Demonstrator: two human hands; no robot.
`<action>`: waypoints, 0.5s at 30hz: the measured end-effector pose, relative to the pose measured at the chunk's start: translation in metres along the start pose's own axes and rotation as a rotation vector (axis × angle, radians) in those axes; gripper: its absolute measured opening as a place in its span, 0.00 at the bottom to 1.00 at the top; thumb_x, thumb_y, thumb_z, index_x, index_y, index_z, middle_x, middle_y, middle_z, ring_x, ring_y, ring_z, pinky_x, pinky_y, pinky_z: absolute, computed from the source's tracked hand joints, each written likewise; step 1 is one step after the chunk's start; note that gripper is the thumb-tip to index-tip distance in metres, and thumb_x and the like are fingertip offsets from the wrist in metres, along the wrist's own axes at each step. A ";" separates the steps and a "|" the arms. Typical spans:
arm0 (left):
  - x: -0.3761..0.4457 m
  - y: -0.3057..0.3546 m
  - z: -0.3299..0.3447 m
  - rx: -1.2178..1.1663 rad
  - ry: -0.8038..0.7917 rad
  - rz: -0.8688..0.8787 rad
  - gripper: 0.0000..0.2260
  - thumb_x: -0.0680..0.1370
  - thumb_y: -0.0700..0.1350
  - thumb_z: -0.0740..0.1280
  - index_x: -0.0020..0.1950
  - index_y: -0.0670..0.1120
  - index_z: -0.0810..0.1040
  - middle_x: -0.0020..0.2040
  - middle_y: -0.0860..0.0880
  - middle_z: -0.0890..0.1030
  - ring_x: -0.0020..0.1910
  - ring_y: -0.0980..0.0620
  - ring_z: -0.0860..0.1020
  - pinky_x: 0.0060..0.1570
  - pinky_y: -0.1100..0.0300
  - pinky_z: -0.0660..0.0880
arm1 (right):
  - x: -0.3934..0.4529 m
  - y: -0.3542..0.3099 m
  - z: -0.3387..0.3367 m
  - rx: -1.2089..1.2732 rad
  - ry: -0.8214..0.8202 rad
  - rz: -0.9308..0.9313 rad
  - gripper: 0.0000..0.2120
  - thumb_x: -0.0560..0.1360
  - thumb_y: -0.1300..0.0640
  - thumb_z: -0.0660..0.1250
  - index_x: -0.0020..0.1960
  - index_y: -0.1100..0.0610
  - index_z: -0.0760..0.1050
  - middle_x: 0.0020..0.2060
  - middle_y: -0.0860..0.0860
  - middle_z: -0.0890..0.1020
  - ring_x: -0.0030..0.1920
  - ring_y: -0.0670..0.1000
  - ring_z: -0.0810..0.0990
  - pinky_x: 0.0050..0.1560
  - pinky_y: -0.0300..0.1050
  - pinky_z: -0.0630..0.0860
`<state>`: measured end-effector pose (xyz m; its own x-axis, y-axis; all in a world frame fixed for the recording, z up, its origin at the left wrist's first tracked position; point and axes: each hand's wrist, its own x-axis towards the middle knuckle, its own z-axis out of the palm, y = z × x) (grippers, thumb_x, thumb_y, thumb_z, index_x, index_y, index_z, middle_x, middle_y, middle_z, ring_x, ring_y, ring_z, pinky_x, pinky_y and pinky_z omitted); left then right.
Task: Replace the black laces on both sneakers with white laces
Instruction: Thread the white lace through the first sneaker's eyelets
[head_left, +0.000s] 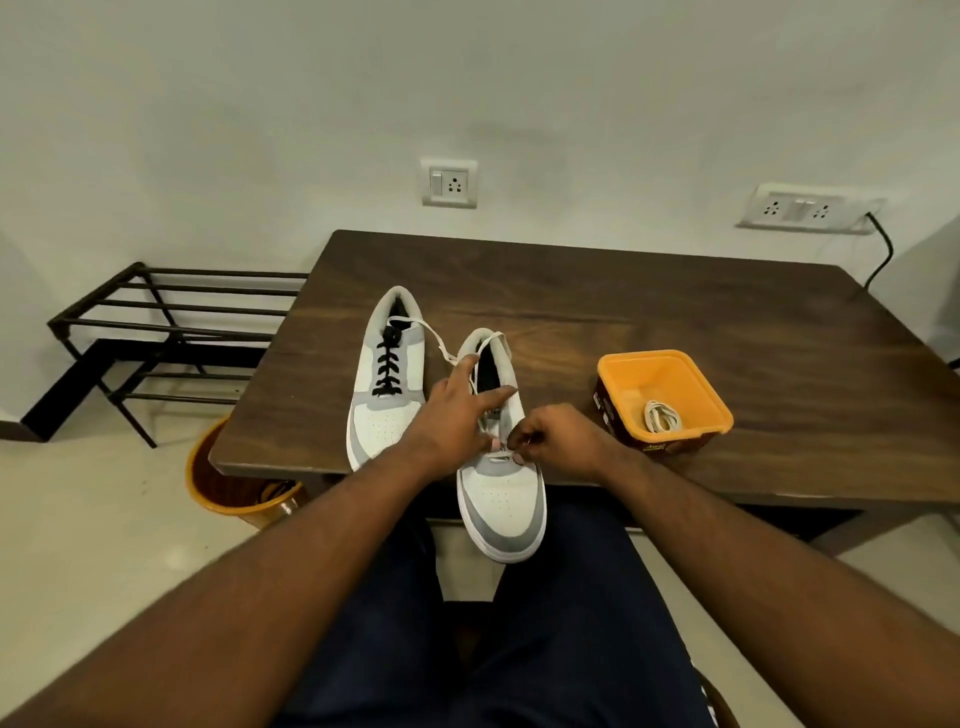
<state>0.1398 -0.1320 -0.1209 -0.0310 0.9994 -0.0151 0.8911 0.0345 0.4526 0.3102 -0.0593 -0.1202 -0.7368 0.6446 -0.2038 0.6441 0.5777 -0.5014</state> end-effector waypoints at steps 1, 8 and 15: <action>-0.002 -0.001 0.004 0.000 -0.011 0.015 0.35 0.72 0.47 0.76 0.76 0.57 0.64 0.79 0.47 0.46 0.76 0.42 0.55 0.74 0.49 0.59 | -0.002 0.002 0.005 -0.011 0.032 -0.005 0.08 0.72 0.58 0.73 0.52 0.55 0.84 0.47 0.48 0.85 0.47 0.45 0.81 0.53 0.44 0.77; -0.015 -0.013 0.016 -0.235 -0.082 -0.042 0.53 0.69 0.44 0.79 0.80 0.57 0.43 0.80 0.51 0.36 0.79 0.47 0.51 0.70 0.60 0.59 | -0.004 0.003 0.020 0.087 0.119 -0.067 0.03 0.74 0.61 0.70 0.47 0.55 0.81 0.45 0.47 0.79 0.47 0.48 0.78 0.51 0.47 0.77; -0.014 -0.016 0.022 -0.286 -0.020 -0.064 0.57 0.67 0.45 0.80 0.80 0.54 0.39 0.80 0.53 0.40 0.79 0.51 0.51 0.70 0.59 0.58 | -0.009 -0.005 0.021 -0.015 0.034 -0.063 0.04 0.79 0.59 0.61 0.46 0.54 0.73 0.48 0.52 0.73 0.47 0.50 0.74 0.53 0.48 0.74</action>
<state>0.1359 -0.1467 -0.1472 -0.0718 0.9951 -0.0682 0.7238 0.0990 0.6829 0.3098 -0.0785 -0.1334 -0.7690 0.6229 -0.1435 0.5995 0.6250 -0.5000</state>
